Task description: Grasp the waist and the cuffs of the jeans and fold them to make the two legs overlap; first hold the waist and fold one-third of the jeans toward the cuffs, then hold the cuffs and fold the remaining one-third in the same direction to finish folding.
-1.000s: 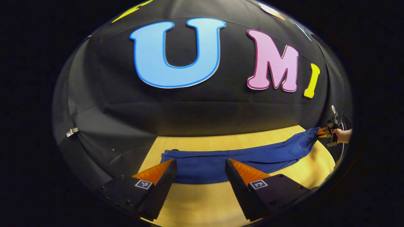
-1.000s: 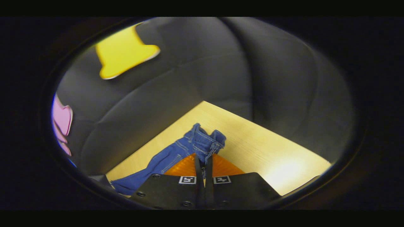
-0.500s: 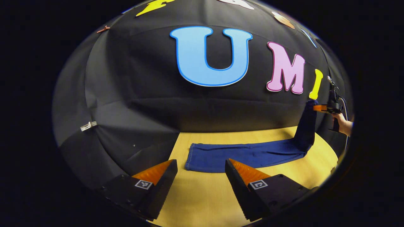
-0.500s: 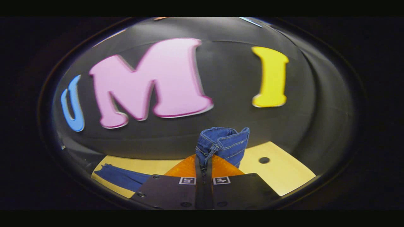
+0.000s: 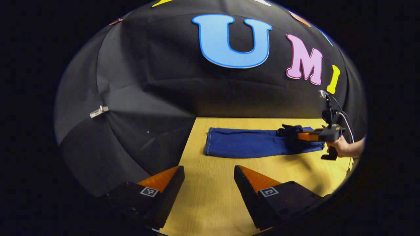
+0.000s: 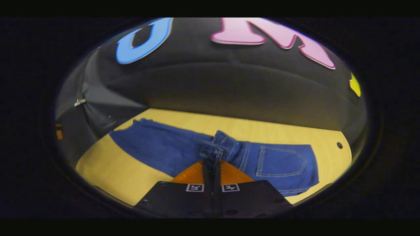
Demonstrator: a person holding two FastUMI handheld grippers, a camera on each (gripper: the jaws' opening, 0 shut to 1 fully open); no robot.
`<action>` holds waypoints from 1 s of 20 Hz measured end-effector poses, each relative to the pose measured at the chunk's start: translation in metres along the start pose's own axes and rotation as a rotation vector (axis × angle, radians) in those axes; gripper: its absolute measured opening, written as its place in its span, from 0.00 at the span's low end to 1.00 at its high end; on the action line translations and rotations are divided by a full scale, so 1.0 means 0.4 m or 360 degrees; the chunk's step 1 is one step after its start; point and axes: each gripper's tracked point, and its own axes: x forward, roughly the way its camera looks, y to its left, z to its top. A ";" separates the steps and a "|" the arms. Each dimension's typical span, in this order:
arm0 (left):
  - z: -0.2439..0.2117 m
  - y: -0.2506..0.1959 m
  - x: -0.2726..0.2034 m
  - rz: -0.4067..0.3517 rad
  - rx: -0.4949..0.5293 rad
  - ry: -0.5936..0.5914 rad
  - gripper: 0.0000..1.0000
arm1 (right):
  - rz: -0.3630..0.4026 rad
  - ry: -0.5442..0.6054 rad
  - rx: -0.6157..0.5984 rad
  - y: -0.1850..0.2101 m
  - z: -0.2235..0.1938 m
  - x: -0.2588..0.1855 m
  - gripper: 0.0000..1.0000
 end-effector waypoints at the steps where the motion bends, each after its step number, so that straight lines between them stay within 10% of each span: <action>1: -0.005 -0.011 0.022 -0.0029 -0.0028 0.0036 0.96 | 0.0032 0.0043 -0.0014 0.057 -0.016 0.127 0.00; 9: 0.070 -0.085 0.276 -0.0184 -0.0177 0.0195 0.97 | 0.0402 -0.0013 0.0042 0.075 0.066 -0.136 0.93; 20: -0.006 0.027 0.663 0.0019 -0.0230 0.0515 0.95 | 0.0336 0.0022 0.0031 -0.134 -0.030 -0.371 0.93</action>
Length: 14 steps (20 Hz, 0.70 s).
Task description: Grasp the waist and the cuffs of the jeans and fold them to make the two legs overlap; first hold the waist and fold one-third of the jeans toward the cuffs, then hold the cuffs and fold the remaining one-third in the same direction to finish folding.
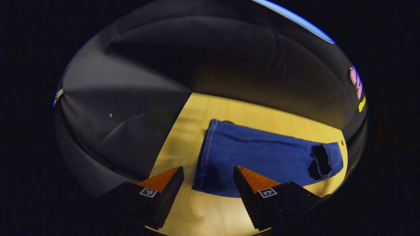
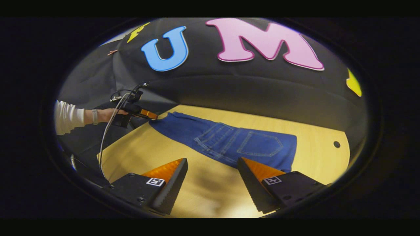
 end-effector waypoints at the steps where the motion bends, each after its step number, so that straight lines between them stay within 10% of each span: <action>1: -0.022 0.010 0.023 0.0006 -0.0010 0.0043 0.96 | -0.0021 0.0006 -0.0007 -0.019 -0.007 -0.013 0.93; 10: -0.059 0.010 0.055 0.0034 0.0138 0.0162 0.98 | -0.0056 -0.0009 0.0038 -0.073 0.008 -0.027 0.93; 11: -0.052 -0.013 0.067 -0.0008 0.0148 0.0168 0.92 | -0.0060 -0.0007 0.0045 -0.075 0.007 -0.027 0.93; 14: -0.048 -0.048 0.080 -0.0040 0.0029 0.0102 0.28 | -0.0068 -0.0024 0.0050 -0.073 0.015 -0.029 0.93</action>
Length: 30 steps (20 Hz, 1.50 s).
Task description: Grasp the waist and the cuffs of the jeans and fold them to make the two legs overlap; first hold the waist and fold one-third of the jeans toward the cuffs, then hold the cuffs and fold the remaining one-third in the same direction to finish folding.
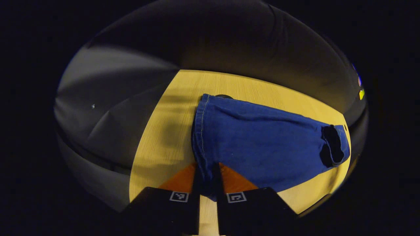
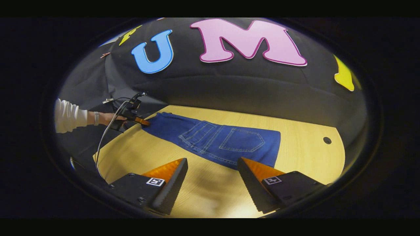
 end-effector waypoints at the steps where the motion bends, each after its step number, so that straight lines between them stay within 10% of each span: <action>1: 0.000 0.002 0.001 0.0001 -0.0076 -0.0017 0.18 | 0.0001 -0.0003 0.0005 0.002 0.001 -0.004 0.93; 7: 0.034 -0.033 -0.029 -0.0217 -0.0278 -0.0014 0.06 | -0.0033 -0.0026 0.0011 -0.003 0.019 -0.018 0.93; 13: 0.131 -0.177 -0.235 -0.0501 -0.0125 -0.0287 0.06 | -0.0110 -0.0145 0.0049 0.022 0.066 -0.085 0.93; 26: 0.028 -0.997 -0.389 -0.0874 0.0467 -0.0355 0.06 | -0.0134 -0.0225 0.0106 -0.168 0.001 -0.331 0.93; 30: -0.115 -1.141 -0.204 -0.0691 0.0620 -0.0118 0.06 | -0.0118 -0.0205 0.0029 -0.260 -0.056 -0.393 0.92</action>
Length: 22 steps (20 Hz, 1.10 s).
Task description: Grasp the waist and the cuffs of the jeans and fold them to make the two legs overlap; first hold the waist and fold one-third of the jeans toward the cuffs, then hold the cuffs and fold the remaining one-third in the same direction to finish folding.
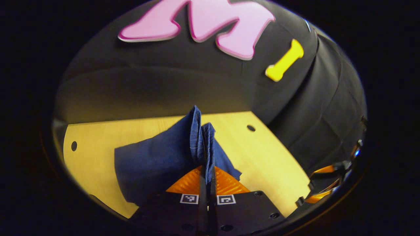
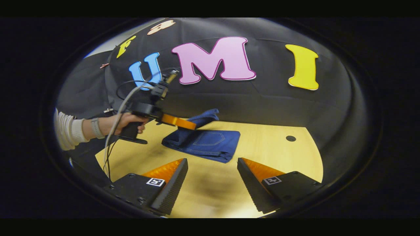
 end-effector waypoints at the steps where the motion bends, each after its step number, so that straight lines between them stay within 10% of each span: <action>1: -0.032 -0.013 0.038 0.0057 0.0007 0.0056 0.06 | 0.0013 0.0001 -0.0018 -0.014 -0.008 -0.014 0.93; 6: -0.096 -0.064 0.108 0.0149 -0.0097 0.0182 0.13 | 0.0080 -0.0026 -0.0050 -0.032 -0.035 -0.068 0.93; 11: 0.002 -0.138 -0.061 0.0178 0.0002 -0.0167 1.00 | -0.0001 -0.0104 -0.0144 -0.054 -0.022 -0.120 0.93; 22: -0.039 -0.209 -0.796 0.0446 0.0079 -0.0979 0.97 | -0.0384 -0.0557 -0.0255 0.115 0.234 -0.323 0.98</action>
